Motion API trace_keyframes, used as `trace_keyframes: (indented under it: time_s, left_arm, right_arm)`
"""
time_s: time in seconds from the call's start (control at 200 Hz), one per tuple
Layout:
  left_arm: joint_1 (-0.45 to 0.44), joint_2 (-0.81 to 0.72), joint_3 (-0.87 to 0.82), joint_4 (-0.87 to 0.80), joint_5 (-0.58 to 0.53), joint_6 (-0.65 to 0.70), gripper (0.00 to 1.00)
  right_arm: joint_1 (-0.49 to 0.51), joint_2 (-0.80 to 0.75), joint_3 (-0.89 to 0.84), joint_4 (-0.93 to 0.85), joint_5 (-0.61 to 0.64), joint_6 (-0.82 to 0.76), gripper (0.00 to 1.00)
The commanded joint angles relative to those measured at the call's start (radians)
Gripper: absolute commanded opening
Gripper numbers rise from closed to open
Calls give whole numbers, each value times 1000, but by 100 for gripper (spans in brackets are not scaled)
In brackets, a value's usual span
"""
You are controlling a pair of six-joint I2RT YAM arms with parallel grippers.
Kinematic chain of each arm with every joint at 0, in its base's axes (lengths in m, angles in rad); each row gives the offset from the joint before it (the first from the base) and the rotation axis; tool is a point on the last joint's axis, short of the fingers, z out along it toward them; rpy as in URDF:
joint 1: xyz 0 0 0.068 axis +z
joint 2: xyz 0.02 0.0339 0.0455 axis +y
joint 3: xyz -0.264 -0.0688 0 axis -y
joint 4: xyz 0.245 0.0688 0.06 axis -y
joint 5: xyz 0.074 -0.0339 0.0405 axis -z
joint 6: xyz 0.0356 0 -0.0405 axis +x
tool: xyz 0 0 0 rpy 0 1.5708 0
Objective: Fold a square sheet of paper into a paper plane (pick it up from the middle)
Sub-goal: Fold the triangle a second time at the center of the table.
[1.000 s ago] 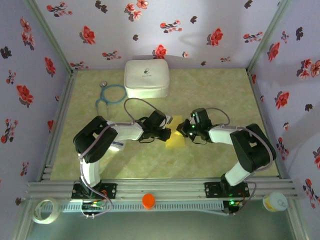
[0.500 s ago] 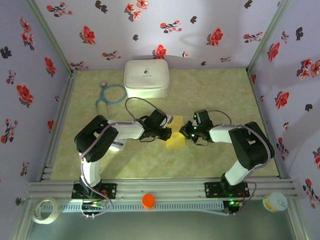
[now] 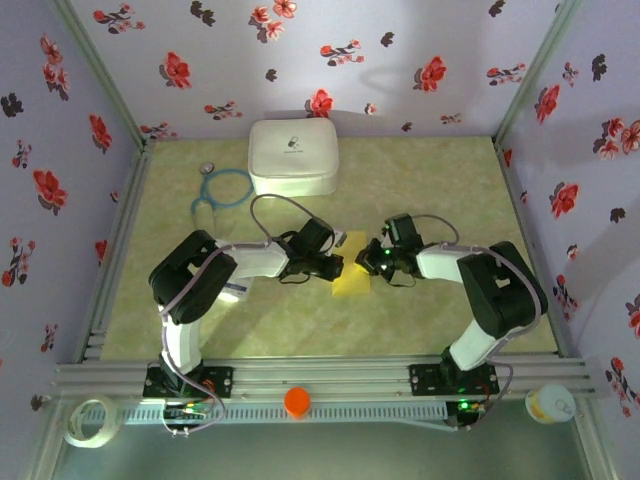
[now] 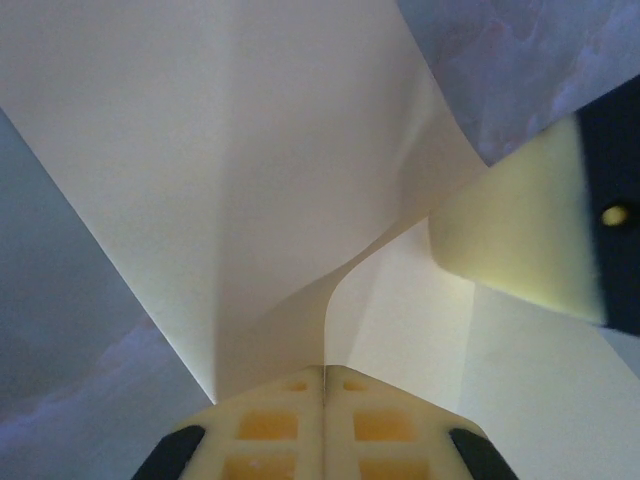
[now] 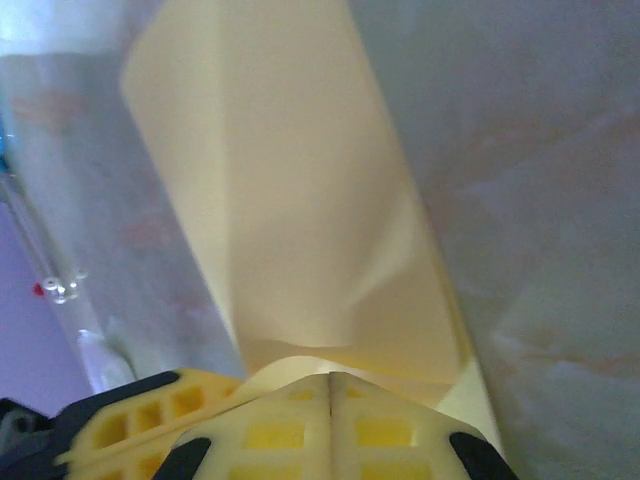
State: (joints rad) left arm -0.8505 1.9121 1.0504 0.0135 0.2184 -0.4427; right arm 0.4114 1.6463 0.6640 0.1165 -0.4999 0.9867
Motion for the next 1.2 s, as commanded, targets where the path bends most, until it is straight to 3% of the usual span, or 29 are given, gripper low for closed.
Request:
trace_keyframes:
  time_s: [0.0, 0.13, 0.59, 0.75, 1.005, 1.195]
  left_arm:
    - [8, 39, -6, -93, -2, 2, 0]
    - [8, 43, -9, -98, -2, 6, 0]
    - [10, 43, -10, -99, -1, 6, 1]
    - [10, 41, -9, -100, -1, 5, 1]
    - [10, 46, -6, -103, 1, 7, 1]
    - [10, 45, -3, -107, 1, 9, 1]
  right_arm:
    - [-20, 23, -21, -22, 44, -14, 0]
    - [-57, 6, -66, 52, 42, 41, 1]
    - [-87, -95, -63, 5, 81, 40, 2]
    - [-57, -143, -56, 2, 51, 39, 1]
    - [56, -41, 8, 17, -37, 27, 0]
    - [63, 9, -3, -41, 18, -8, 0]
